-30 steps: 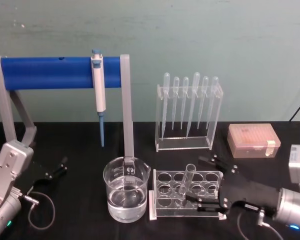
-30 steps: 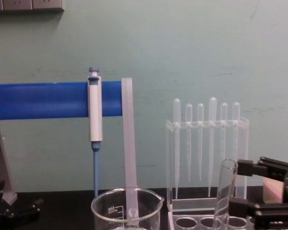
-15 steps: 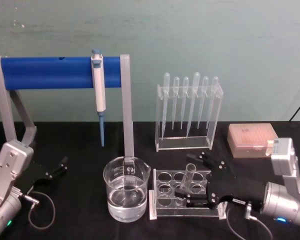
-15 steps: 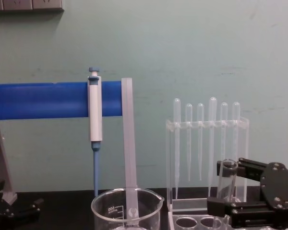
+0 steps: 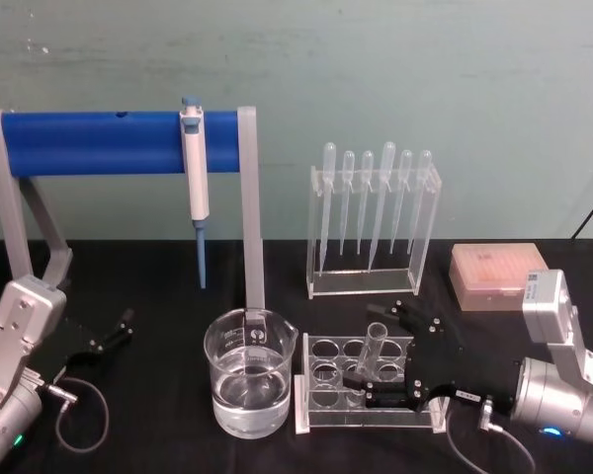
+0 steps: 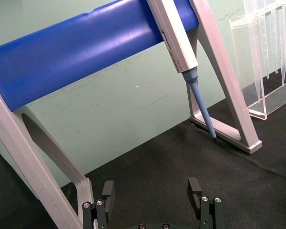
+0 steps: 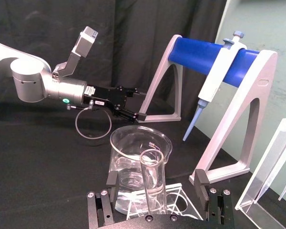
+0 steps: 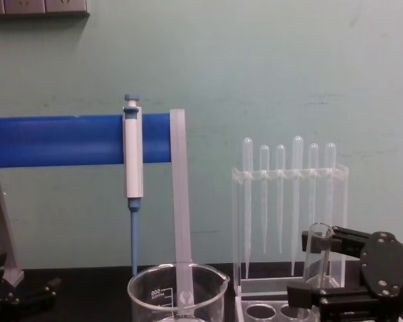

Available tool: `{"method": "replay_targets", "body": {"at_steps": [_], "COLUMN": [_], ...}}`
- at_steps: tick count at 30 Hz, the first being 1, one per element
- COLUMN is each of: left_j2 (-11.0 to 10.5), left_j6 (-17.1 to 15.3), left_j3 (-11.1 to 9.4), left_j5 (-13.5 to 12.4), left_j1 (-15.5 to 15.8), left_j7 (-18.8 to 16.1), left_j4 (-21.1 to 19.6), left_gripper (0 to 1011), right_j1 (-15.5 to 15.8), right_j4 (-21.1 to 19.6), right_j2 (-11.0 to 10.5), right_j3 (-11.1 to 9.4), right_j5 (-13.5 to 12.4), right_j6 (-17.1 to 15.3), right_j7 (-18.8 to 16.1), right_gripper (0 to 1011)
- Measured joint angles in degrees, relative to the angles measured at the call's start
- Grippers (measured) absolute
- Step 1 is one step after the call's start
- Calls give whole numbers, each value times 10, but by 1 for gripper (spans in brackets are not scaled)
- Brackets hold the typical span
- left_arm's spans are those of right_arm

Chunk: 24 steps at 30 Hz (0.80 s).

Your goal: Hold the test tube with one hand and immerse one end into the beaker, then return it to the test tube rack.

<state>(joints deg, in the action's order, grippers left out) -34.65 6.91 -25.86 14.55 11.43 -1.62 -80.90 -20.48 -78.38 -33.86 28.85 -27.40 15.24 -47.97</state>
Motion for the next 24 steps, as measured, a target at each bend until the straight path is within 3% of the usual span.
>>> {"method": "replay_targets", "body": {"at_steps": [4, 12, 24], "left_j2": [0, 0, 0], "left_j6": [0, 0, 0], "left_j3": [0, 0, 0], "left_j5": [0, 0, 0], "left_j1": [0, 0, 0], "left_j7": [0, 0, 0], "left_j4": [0, 0, 0], "left_gripper": [1000, 1000, 1000], "right_j1": [0, 0, 1], "right_j4": [0, 0, -1], "right_j2": [0, 0, -1], "right_j3": [0, -1, -1], "right_j5": [0, -1, -2], "right_j6": [0, 1, 1], "right_j7": [0, 0, -1], "right_gripper": [1002, 862, 468]}}
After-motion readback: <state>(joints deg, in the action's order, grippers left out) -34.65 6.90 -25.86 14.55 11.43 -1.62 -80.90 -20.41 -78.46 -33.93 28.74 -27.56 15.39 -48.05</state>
